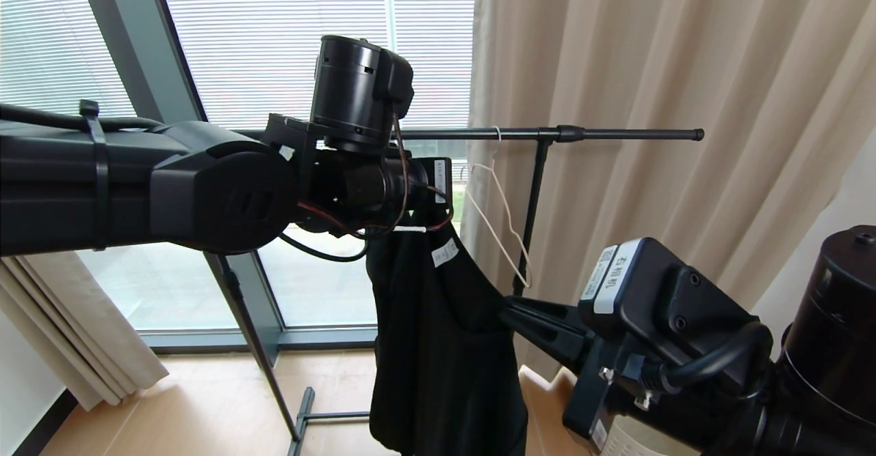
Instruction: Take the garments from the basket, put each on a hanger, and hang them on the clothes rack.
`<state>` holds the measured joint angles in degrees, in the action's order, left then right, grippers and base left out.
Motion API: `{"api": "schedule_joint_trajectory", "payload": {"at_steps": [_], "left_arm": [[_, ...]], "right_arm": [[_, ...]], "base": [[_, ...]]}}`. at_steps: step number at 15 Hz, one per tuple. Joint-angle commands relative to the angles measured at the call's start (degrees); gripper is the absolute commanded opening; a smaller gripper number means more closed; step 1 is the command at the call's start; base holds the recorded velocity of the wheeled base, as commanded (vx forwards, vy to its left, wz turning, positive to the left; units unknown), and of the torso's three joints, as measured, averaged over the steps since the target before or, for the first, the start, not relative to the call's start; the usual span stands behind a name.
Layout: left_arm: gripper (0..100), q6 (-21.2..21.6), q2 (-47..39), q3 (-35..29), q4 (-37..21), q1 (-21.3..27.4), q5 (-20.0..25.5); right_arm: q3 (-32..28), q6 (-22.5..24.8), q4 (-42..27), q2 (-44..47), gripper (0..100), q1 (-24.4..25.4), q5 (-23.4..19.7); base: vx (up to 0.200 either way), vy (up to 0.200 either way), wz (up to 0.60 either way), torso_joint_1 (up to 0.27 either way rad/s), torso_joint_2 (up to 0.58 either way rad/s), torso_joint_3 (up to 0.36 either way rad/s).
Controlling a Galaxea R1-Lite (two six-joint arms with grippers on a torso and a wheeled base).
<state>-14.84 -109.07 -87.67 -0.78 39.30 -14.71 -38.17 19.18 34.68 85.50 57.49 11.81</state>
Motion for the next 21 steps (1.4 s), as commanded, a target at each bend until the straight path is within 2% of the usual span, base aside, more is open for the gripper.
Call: {"api": "schedule_joint_trajectory", "payload": {"at_steps": [1, 4, 7, 10, 14, 17, 18, 19, 21], "left_arm": [[0, 0.1, -1.4, -1.3, 0.2, 1.0, 0.2], [0, -0.3, -1.8, -1.7, 0.3, 1.7, 3.0], [0, -0.5, -1.8, -1.8, 0.4, 2.4, 3.9], [0, -0.5, -1.6, -1.5, 0.3, 2.4, 3.8], [0, -0.2, -1.0, -1.3, -0.2, 1.3, 3.2], [0, 0.1, 1.9, 0.0, -4.1, 0.1, 3.0], [0, 0.1, 2.1, 0.0, -4.6, 0.0, 3.0], [0, 0.2, 4.7, 0.0, -10.8, -0.1, 3.0], [0, 0.5, 6.8, 0.1, -16.9, 0.1, 3.0]], "right_arm": [[-2.2, -2.6, 0.1, 3.3, 0, 2.4, 1.3], [-2.2, -4.1, 3.0, 5.0, 0, 3.9, 1.1], [-0.6, -4.6, 13.9, 7.1, 0, 4.9, 1.4], [-0.2, -4.0, 14.7, 6.8, 0, 4.4, 1.6], [1.3, 1.1, 8.9, 3.7, 0, -1.0, 1.7], [2.5, 7.4, 4.9, 1.2, 0, -8.4, 1.6], [2.5, 7.6, 4.7, 1.2, 0, -8.7, 1.6], [2.1, 10.1, 4.3, 1.9, 0, -13.5, 1.7], [1.3, 10.3, 4.8, 4.1, 0, -16.5, 1.8]], "base": [[0.0, 0.0, 0.0, 0.0, 0.0, 0.0], [0.0, 0.0, 0.0, 0.0, 0.0, 0.0], [0.0, 0.0, 0.0, 0.0, 0.0, 0.0], [0.0, 0.0, 0.0, 0.0, 0.0, 0.0], [0.0, 0.0, 0.0, 0.0, 0.0, 0.0], [0.0, 0.0, 0.0, 0.0, 0.0, 0.0], [0.0, 0.0, 0.0, 0.0, 0.0, 0.0], [0.0, 0.0, 0.0, 0.0, 0.0, 0.0], [0.0, 0.0, 0.0, 0.0, 0.0, 0.0]]}}
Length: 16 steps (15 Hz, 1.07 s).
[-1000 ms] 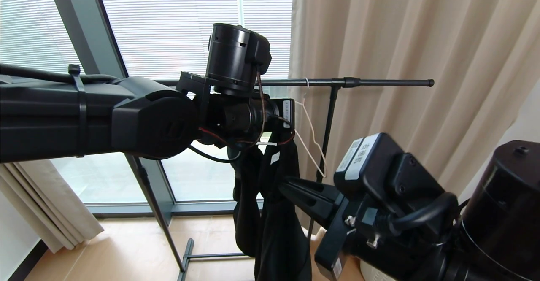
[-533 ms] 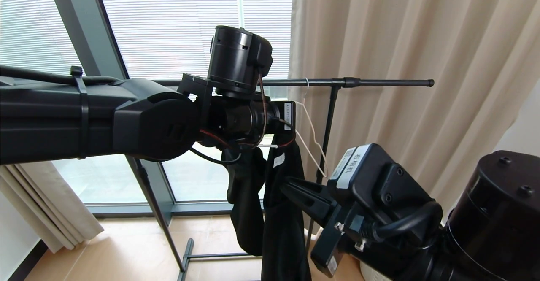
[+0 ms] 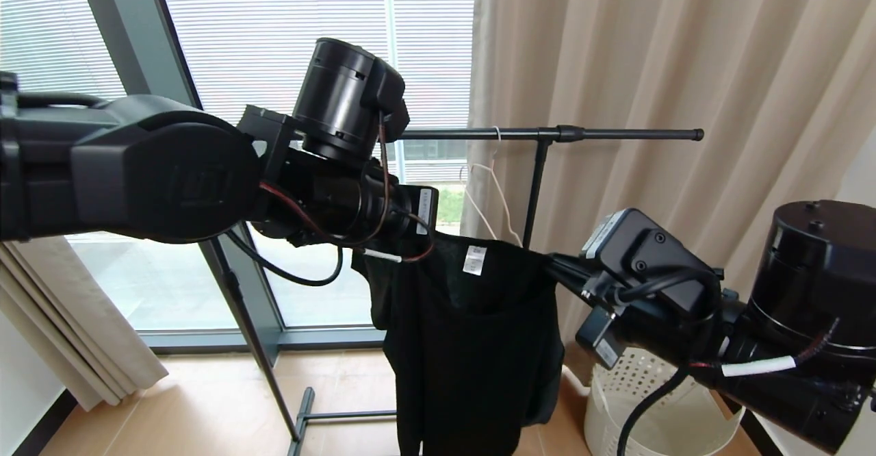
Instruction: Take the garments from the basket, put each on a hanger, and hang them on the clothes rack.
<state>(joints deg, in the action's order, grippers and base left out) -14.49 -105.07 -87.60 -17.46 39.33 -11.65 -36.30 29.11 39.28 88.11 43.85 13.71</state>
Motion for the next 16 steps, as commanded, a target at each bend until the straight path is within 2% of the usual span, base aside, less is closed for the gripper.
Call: {"api": "schedule_joint_trajectory", "payload": {"at_steps": [1, 3, 8, 11, 14, 16], "left_arm": [[0, 0.2, 4.3, 1.3, -3.8, 0.2, 0.0], [0, 0.4, 5.8, 5.7, -4.2, 0.8, 0.0], [0, -0.1, 6.5, 15.2, -4.1, 6.2, 0.1], [0, -5.3, 5.2, 17.3, -3.8, 10.4, 0.6], [0, -13.9, 1.4, 16.8, -2.9, 15.8, 0.8], [0, -15.5, -0.2, 16.3, -0.1, 17.2, 0.8]], "right_arm": [[-2.0, 0.3, 0.4, 3.6, 0, -4.5, 1.9], [-5.1, -0.1, 0.6, 7.1, 0, -5.4, 5.3], [-12.2, -11.2, 0.5, 12.7, 0, -5.2, 5.8], [-15.9, -16.9, 0.5, 14.8, 0, -3.8, 5.8], [-19.2, -22.6, 0.5, 17.1, 0, -0.7, 7.3], [-19.6, -22.9, 0.6, 17.7, 0, 0.0, 8.1]], "base": [[0.0, 0.0, 0.0, 0.0, 0.0, 0.0], [0.0, 0.0, 0.0, 0.0, 0.0, 0.0], [0.0, 0.0, 0.0, 0.0, 0.0, 0.0], [0.0, 0.0, 0.0, 0.0, 0.0, 0.0], [0.0, 0.0, 0.0, 0.0, 0.0, 0.0], [0.0, 0.0, 0.0, 0.0, 0.0, 0.0]]}}
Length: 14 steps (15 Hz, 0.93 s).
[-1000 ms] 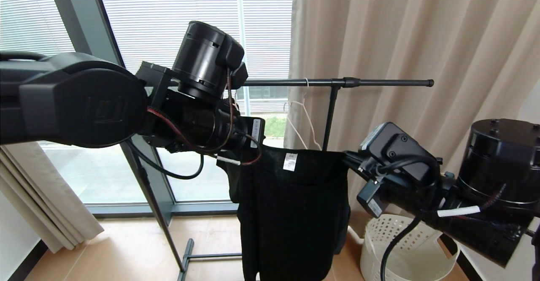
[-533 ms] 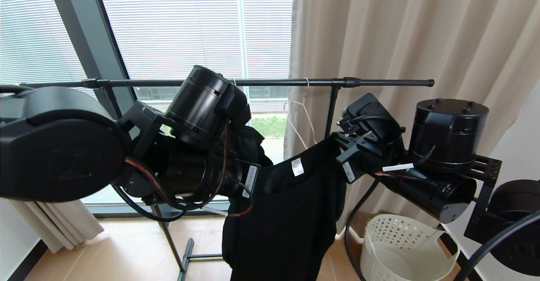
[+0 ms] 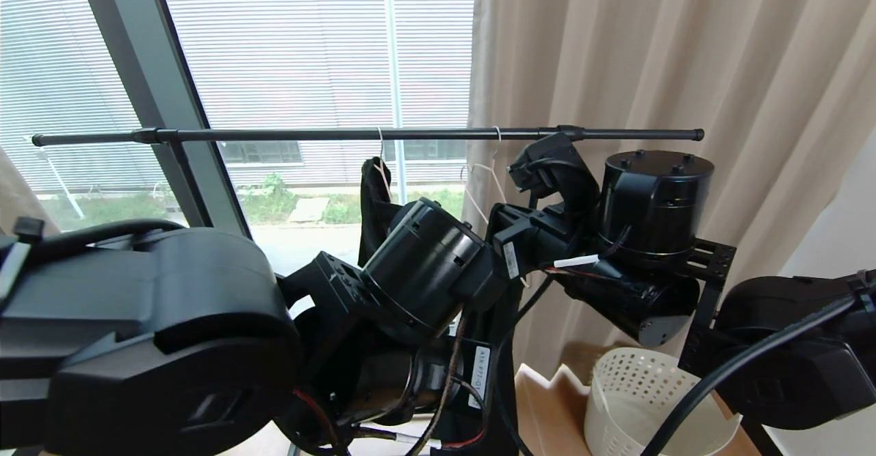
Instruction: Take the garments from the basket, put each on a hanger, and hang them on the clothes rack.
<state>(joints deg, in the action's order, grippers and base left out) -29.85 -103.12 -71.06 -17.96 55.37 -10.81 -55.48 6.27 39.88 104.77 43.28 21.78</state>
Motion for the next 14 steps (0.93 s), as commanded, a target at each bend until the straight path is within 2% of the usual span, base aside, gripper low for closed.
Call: {"api": "schedule_joint_trajectory", "payload": {"at_steps": [1, 3, 6, 9, 10, 14], "left_arm": [[0, -0.1, -2.6, -0.9, 2.0, 2.0, 0.0], [0, -1.1, -3.1, -2.9, 2.8, 3.4, 0.0], [0, -1.9, -3.3, -2.2, 2.7, 3.7, -0.4], [0, -1.8, -2.5, 0.0, 2.8, -0.2, -0.9], [0, -1.7, -2.2, 0.0, 2.8, -3.5, -1.8], [0, -0.7, -3.6, -2.3, 4.3, -10.8, -1.9]], "right_arm": [[-0.3, -0.1, 0.0, 1.1, 0, 1.0, 0.0], [-0.3, -0.3, 0.0, 1.0, 0, 1.0, 0.0], [-0.4, -0.2, -0.1, 0.4, 0, 0.9, 0.3], [-0.2, 0.2, -0.9, -1.4, 0, -1.0, 0.5], [0.1, 1.1, -0.9, -2.2, 0, -2.1, 0.8], [5.9, 11.8, -0.9, -5.9, 0, -3.5, 5.7]], "base": [[0.0, 0.0, 0.0, 0.0, 0.0, 0.0], [0.0, 0.0, 0.0, 0.0, 0.0, 0.0], [0.0, 0.0, 0.0, 0.0, 0.0, 0.0], [0.0, 0.0, 0.0, 0.0, 0.0, 0.0], [0.0, 0.0, 0.0, 0.0, 0.0, 0.0], [0.0, 0.0, 0.0, 0.0, 0.0, 0.0]]}}
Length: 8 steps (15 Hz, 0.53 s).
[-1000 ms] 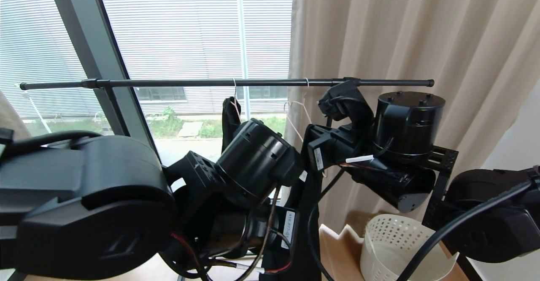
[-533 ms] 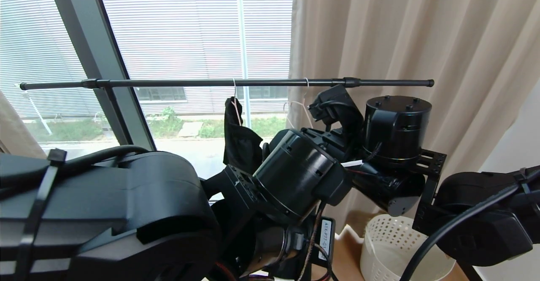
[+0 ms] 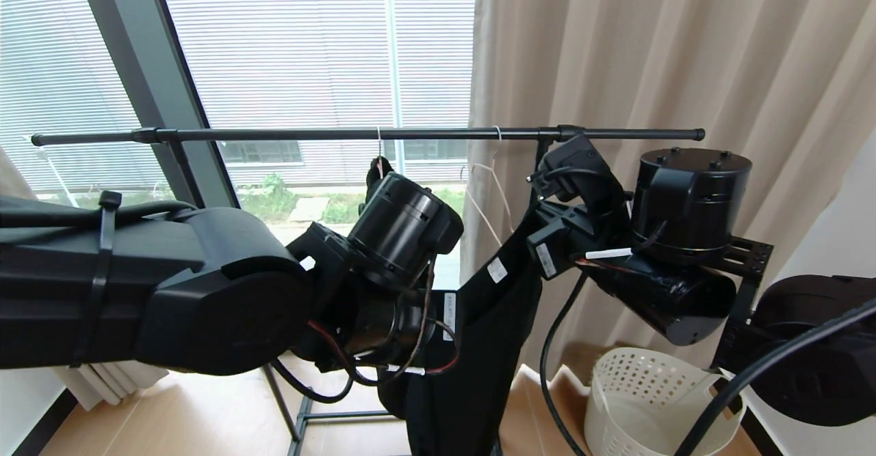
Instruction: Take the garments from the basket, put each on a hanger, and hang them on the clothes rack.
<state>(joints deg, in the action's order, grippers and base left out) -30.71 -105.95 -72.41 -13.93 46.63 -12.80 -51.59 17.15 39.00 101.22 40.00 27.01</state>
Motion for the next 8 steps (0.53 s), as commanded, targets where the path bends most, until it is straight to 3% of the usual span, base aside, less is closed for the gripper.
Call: {"api": "schedule_joint_trajectory", "payload": {"at_steps": [1, 3, 8], "left_arm": [[0, 0.2, -0.8, -1.1, 0.3, -2.2, 0.0], [0, 1.7, -3.6, -6.8, 1.3, -4.3, 0.0], [0, 3.2, -4.8, -9.2, 1.3, -4.3, 0.0]], "right_arm": [[2.1, 1.0, 0.0, -2.4, 0, -0.2, 0.5], [4.0, 5.3, -0.4, -3.0, 0, 0.8, 11.0], [3.3, 5.4, 0.2, -2.5, 0, 1.1, 11.8]], "base": [[0.0, 0.0, 0.0, 0.0, 0.0, 0.0], [0.0, 0.0, 0.0, 0.0, 0.0, 0.0], [0.0, 0.0, 0.0, 0.0, 0.0, 0.0]]}}
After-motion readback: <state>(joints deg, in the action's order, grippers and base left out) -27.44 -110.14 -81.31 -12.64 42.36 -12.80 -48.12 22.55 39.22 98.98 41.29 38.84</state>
